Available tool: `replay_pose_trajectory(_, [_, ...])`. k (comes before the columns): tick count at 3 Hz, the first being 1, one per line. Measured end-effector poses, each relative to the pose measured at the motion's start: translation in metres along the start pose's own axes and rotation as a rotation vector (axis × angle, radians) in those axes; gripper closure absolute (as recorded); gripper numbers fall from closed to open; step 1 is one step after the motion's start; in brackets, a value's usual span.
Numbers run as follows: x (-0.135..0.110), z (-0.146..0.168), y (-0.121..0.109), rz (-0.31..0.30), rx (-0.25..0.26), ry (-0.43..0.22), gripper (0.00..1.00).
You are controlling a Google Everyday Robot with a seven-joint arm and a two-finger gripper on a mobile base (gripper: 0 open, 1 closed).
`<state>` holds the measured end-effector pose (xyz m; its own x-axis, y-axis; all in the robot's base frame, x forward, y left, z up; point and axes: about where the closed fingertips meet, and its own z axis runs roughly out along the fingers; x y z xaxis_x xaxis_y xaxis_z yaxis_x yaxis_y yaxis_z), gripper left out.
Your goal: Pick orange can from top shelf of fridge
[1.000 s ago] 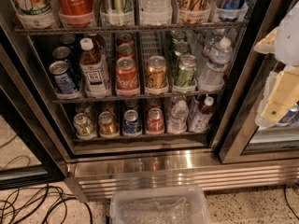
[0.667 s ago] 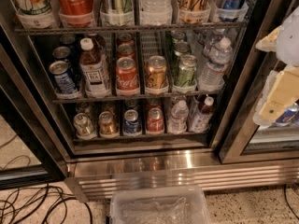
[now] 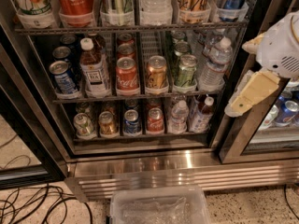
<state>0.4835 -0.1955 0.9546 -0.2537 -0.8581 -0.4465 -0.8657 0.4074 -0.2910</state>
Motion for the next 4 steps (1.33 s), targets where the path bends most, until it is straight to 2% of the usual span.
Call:
replay_pose_trajectory(1, [-0.001,0.000,0.000,-0.004,-0.001,-0.003,0.00])
replay_pose_trajectory(2, [-0.017,-0.001,-0.006,0.004,0.046,-0.075,0.00])
replay_pose_trajectory(4, [-0.042,-0.017,-0.053,0.154,0.267,-0.316,0.00])
